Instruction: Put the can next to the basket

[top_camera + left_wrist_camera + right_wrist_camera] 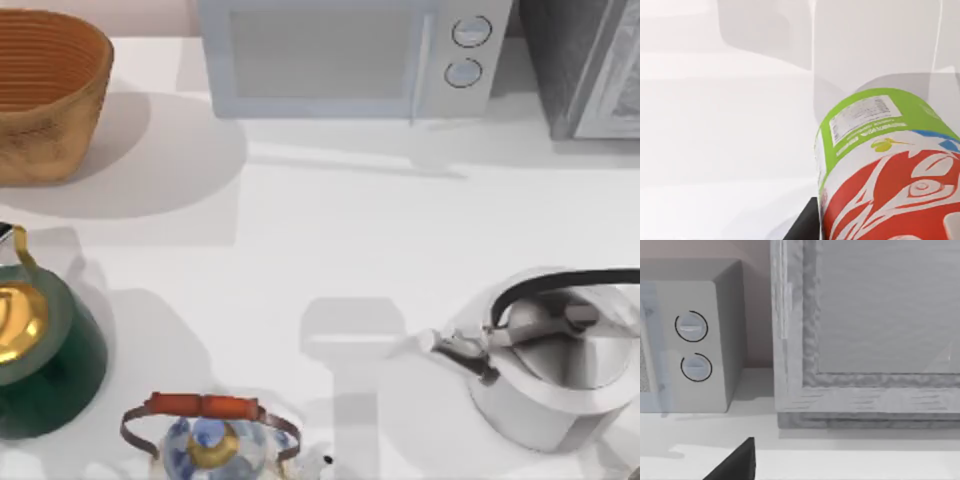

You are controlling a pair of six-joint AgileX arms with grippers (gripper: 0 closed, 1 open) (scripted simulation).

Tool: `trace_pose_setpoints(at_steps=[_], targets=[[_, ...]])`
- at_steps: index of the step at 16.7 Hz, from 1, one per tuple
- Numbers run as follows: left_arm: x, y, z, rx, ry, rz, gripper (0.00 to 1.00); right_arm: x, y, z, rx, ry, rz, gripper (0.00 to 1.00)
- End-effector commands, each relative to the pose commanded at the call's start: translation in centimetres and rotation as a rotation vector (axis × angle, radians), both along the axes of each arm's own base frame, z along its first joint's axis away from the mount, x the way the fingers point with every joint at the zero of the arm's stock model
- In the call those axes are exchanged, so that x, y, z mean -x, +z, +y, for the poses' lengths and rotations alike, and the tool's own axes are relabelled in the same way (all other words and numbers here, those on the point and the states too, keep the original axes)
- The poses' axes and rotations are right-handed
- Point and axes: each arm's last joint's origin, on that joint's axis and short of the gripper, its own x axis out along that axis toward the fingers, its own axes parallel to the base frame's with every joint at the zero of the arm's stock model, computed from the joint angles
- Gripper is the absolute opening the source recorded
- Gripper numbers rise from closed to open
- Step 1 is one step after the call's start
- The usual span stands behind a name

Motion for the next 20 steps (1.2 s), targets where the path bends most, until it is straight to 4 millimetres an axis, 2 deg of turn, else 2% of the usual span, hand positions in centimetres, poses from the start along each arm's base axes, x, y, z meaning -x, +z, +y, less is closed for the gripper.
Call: trace_pose_setpoints(at_steps=[4,17,20], targets=[[0.0,-0.14,0.02,0.0,0.001,0.001,0.0,0.0,0.0,0.0,0.0,0.0,0.0,1.0],[0.0,-0.14,0.02,0.0,0.001,0.001,0.98,0.0,0.0,0.0,0.0,0.0,0.0,1.0],[0.0,-0.14,0.02,0.0,0.001,0.001,1.0,0.0,0.0,0.0,0.0,0.0,0.0,1.0]])
